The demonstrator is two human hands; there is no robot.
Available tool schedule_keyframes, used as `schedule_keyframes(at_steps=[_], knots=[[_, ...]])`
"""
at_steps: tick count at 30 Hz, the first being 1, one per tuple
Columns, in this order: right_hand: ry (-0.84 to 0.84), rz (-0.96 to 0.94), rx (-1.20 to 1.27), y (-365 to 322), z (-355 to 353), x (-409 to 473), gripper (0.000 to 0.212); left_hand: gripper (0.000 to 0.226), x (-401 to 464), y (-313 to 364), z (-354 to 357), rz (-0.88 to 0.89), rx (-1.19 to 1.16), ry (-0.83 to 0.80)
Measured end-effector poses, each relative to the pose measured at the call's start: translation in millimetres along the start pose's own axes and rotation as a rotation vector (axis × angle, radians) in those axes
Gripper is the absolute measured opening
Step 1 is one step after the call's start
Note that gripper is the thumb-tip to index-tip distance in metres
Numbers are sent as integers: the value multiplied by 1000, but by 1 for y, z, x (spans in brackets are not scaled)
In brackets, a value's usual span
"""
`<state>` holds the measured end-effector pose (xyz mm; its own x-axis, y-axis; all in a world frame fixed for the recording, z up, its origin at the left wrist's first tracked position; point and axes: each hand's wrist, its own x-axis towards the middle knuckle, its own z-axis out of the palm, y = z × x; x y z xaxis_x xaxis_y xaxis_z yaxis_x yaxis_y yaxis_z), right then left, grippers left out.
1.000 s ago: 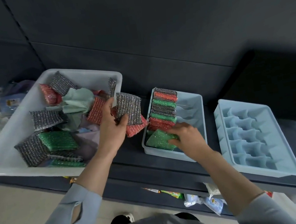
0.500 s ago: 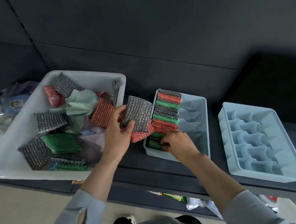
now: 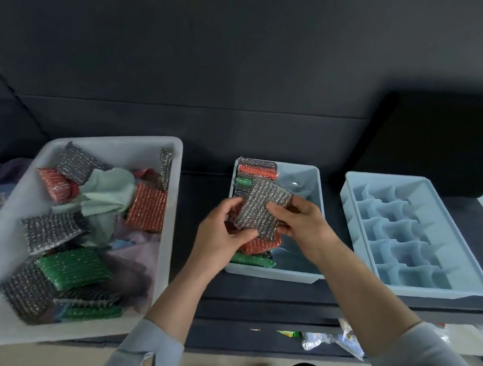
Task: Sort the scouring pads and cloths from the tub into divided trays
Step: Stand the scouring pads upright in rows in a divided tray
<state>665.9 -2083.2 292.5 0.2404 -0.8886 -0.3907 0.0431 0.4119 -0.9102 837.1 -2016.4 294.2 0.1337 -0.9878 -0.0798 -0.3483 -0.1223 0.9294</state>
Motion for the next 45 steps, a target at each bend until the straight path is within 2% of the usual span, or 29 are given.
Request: schedule_keyframes(at_steps=[3, 5, 7, 9, 12, 16, 20, 22, 26, 27, 30, 33, 35, 38, 39, 42, 45], knots=[[172, 17, 105, -3, -25, 16, 27, 61, 12, 1, 7, -14, -3, -18], [336, -57, 66, -11, -50, 32, 26, 56, 20, -1, 8, -11, 3, 8], [465, -223, -311, -22, -72, 48, 18, 52, 28, -2, 7, -13, 11, 35], [520, -337, -669, -36, -81, 64, 17, 48, 36, -2, 7, -26, 2, 58], [496, -459, -868, -50, -76, 92, 24, 49, 48, -3, 8, -37, 2, 84], [363, -577, -1318, -50, -68, 127, 22, 54, 63, -3, 8, -60, 18, 137], [219, -510, -1641, -46, -56, 148, 33, 56, 74, -4, 8, -91, 24, 159], [188, -529, -1642, -39, -55, 154, 39, 57, 77, -5, 8, -101, 30, 157], [192, -662, -1506, -10, -65, 163, 59, 58, 80, -10, 9, -113, 25, 156], [194, -683, -1463, -4, -67, 163, 59, 57, 81, -11, 10, -112, 28, 153], [228, -733, -1309, -2, -71, 160, 47, 56, 83, -11, 12, -105, 3, 134], [278, -793, -1163, -7, -69, 145, 24, 56, 87, -11, 17, -95, -16, 117], [208, -666, -991, -19, -56, 123, 10, 57, 90, -9, 22, -82, -17, 105], [-110, -271, -685, -26, -38, 93, 20, 58, 96, -4, 31, -50, -45, 82], [-134, -208, -587, -24, -38, 89, 18, 59, 98, -3, 35, -39, -53, 75], [51, -204, -536, -23, -54, 93, 12, 63, 104, -2, 43, 48, 76, 59], [308, -337, -747, -30, -82, 101, 8, 57, 119, -9, 51, 289, 480, 16]])
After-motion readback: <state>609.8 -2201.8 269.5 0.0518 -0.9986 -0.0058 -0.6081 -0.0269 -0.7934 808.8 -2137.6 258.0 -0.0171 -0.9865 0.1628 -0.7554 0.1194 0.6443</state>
